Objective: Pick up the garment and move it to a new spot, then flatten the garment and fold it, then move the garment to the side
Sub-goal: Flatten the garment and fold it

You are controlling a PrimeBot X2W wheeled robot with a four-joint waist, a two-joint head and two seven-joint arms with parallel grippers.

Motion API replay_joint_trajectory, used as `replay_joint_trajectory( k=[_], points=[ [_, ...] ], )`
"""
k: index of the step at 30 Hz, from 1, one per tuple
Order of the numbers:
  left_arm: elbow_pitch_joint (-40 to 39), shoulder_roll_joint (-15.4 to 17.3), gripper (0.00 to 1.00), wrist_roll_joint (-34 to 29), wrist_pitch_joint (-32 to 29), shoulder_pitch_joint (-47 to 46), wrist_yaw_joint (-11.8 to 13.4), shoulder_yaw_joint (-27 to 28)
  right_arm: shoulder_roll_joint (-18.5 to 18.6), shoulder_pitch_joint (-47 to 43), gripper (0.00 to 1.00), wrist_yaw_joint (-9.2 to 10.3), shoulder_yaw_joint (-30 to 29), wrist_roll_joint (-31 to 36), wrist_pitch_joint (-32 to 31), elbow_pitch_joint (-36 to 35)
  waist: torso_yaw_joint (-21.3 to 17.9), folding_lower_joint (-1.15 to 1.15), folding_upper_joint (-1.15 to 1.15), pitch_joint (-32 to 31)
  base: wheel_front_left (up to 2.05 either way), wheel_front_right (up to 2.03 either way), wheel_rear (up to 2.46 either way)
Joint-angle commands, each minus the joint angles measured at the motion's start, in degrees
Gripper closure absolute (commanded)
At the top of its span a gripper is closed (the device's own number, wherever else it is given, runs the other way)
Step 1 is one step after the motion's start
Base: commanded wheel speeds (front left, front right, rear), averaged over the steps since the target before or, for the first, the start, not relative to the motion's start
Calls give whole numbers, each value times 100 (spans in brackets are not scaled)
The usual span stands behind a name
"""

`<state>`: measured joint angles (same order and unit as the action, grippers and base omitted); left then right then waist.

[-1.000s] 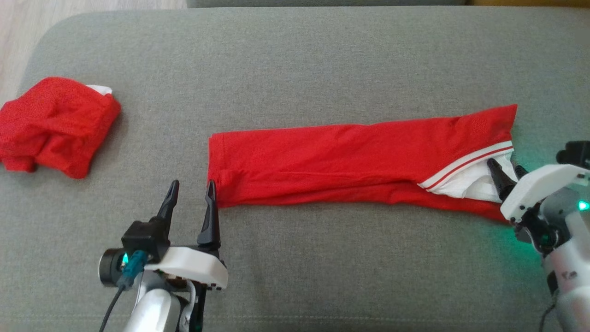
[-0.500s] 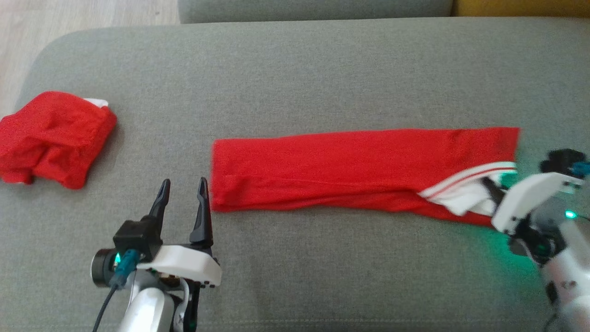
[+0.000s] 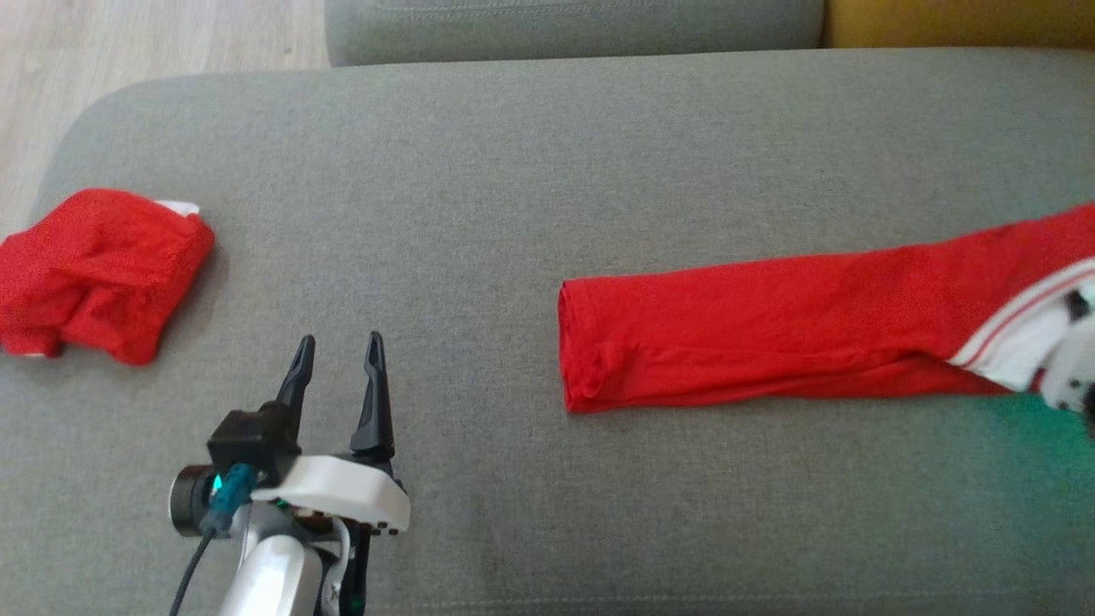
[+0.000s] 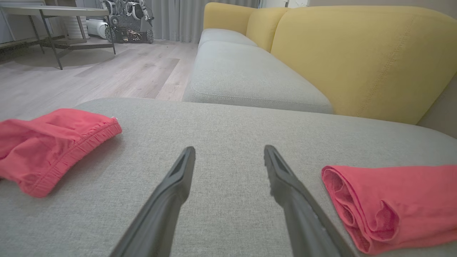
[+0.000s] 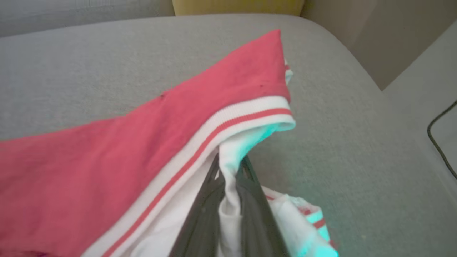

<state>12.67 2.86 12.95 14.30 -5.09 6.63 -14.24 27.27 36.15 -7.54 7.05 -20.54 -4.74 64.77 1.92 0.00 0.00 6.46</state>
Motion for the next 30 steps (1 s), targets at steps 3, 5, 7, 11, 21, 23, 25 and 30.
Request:
replay_joint_trajectory(
  k=[3, 5, 7, 11, 21, 23, 25, 30],
  points=[
    [-159, 2, 0, 86, 70, -197, 32, 169, -166, 279, 100, 5, 93, 86, 74, -148, -73, 0, 0, -102, 0, 0, 0],
    [-145, 2, 0, 124, 70, -162, 42, 147, -351, 379, 100, 5, 161, 68, 17, -262, -113, 0, 0, -179, 0, 0, 0],
    [-135, 2, 0, 162, 70, -130, 57, 129, -538, 463, 100, 5, 272, -11, -67, -478, -150, 0, 0, -244, 0, 0, 0],
    [-135, 2, 0, 211, 70, -78, 94, 107, -978, 538, 100, 5, 485, -415, -407, -1118, -211, 0, 0, -362, 0, 0, 0],
    [-174, 2, 0, 264, 70, 22, 130, 6, -2144, -5, 100, 5, 684, -1604, -1491, -3169, -148, 0, 0, -487, 0, 0, 0],
    [-172, 2, 0, 263, 70, 18, 121, 8, -2300, -137, 100, 5, 647, -1735, -1562, -3383, -99, 0, 0, -462, 0, 0, 0],
    [-165, 2, 0, 259, 70, 5, 113, 4, -2395, -257, 100, 5, 570, -1895, -1511, -3505, -39, 0, 0, -423, 0, 0, 0],
    [-141, 2, 0, 298, 70, -81, 101, -93, -2436, -490, 100, 5, 1024, -2356, -1234, -3456, 176, 0, 0, -266, 0, 0, 0]
  ],
)
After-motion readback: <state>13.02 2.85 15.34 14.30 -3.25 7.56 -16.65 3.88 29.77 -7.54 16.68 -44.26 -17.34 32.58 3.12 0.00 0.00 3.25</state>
